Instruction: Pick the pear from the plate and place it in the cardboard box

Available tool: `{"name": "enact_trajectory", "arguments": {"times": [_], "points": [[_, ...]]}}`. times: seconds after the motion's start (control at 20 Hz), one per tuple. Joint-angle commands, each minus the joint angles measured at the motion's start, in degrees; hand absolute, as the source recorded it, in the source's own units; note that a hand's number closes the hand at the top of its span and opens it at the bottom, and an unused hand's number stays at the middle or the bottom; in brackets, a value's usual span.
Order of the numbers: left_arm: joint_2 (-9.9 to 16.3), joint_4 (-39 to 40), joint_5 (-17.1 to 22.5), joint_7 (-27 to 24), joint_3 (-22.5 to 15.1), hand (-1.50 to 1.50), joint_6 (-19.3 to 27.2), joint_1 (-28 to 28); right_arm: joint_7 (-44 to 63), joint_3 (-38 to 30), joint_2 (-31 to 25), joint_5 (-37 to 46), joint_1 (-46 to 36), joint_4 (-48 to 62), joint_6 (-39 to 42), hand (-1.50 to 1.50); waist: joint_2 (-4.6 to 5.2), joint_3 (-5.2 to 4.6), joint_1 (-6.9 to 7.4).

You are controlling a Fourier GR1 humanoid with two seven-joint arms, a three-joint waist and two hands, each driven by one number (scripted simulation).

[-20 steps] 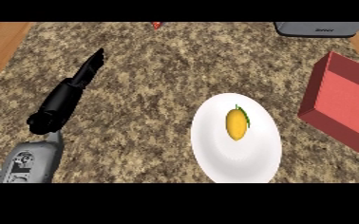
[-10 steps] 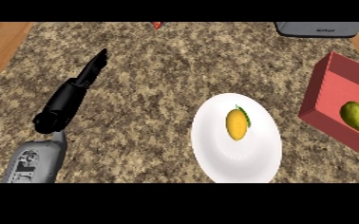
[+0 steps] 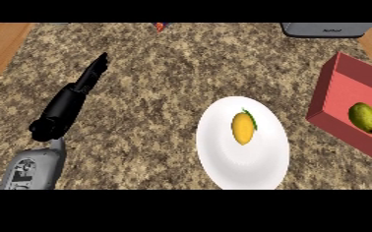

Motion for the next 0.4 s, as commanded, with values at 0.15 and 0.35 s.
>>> {"name": "enact_trajectory", "arguments": {"times": [0.15, 0.35], "points": [[-1.2, -1.4, -0.6, 0.6, -1.4, 0.00, 0.3, 1.4, 9.9, -12.8, -3.4, -14.8, -6.1, 15.2, 11.5, -1.50, 0.20, -0.01, 0.22], [0.1, 1.8, 0.2, 0.5, 0.6, 0.00, -0.3, -3.2, 11.4, -15.1, -7.8, -15.7, -9.9, 22.0, 10.0, -1.50, 0.98, 0.12, 1.13]]}}
